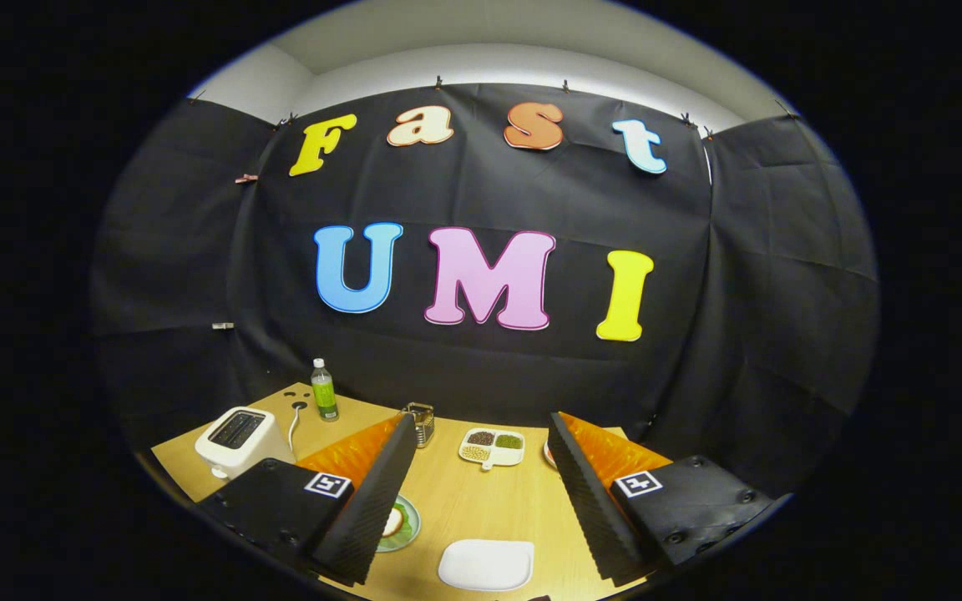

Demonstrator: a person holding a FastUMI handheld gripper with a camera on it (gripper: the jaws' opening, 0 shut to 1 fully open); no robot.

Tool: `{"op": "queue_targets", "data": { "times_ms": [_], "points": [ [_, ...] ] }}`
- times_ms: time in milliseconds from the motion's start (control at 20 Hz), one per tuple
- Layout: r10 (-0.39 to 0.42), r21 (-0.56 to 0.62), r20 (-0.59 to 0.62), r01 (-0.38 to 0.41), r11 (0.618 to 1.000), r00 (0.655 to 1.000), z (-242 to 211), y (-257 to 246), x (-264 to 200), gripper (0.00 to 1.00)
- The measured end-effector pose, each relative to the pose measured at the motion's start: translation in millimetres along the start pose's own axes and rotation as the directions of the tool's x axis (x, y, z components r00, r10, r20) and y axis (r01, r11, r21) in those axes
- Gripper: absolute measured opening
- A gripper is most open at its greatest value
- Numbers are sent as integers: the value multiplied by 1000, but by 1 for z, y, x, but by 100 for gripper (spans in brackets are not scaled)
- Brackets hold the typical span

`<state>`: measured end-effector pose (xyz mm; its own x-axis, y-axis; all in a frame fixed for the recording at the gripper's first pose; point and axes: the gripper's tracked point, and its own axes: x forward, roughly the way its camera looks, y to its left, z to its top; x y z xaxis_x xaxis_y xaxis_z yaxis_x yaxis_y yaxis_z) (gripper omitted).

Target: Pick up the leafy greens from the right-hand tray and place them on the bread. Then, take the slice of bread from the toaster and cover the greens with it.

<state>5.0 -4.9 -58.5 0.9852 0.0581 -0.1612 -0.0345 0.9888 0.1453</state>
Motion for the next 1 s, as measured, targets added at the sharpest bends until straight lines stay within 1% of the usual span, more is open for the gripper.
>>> {"op": "queue_targets", "data": {
  "times_ms": [350,1000],
  "points": [
    [9,-13,40,-9,1000,999,20,3,-27,98],
    [19,-11,19,-19,1000,1000,5,29,-26,98]
  ]
}}
